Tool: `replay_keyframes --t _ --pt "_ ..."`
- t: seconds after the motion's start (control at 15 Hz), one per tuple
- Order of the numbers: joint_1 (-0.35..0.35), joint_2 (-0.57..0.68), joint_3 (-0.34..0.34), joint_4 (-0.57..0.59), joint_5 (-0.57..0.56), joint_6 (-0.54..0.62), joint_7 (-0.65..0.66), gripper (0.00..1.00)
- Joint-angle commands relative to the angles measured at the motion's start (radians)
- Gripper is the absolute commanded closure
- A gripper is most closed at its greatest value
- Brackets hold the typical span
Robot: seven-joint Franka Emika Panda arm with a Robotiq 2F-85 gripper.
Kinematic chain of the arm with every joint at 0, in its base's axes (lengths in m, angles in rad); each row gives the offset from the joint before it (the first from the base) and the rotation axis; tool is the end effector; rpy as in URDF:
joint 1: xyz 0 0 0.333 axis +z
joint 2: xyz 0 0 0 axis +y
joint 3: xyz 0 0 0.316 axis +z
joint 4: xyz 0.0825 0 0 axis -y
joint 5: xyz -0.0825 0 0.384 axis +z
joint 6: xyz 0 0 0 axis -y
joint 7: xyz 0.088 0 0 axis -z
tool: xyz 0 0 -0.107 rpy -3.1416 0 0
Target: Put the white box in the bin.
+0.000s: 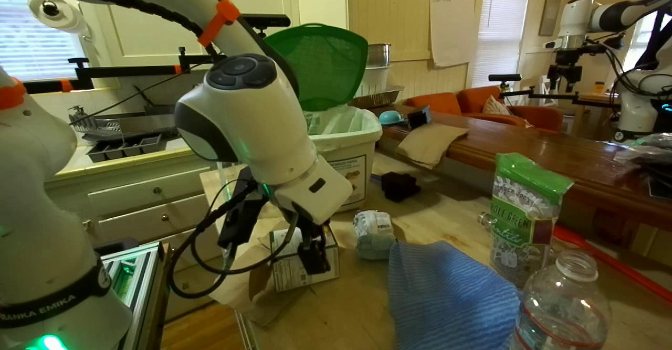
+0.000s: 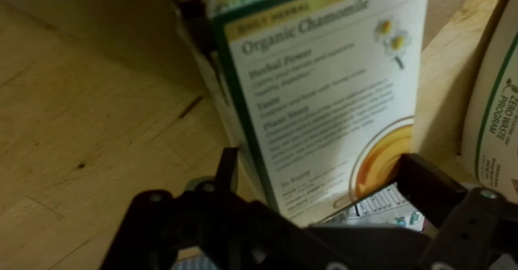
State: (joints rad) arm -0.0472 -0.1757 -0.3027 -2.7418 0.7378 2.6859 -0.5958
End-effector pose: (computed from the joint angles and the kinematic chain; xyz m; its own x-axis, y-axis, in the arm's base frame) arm 0.3672 -0.1519 0.2769 0.8880 -0.4202 0.1868 -0.3373 -0.8714 -0.3563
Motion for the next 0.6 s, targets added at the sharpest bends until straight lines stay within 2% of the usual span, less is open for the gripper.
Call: replay_keyframes --t 0.0,0.13,0.2,0.53 --pt "-0.001 0.037 0.013 -0.004 0.028 -0.019 -0.048 0.0" --pt "-0.001 0.028 0.013 -0.006 0.033 -0.024 -0.057 0.18" --pt "-0.001 0.009 0.012 -0.021 0.029 -0.02 -0.054 0.32" --pt "-0.007 0.005 0.013 -0.01 0.028 -0.024 -0.062 0.61"
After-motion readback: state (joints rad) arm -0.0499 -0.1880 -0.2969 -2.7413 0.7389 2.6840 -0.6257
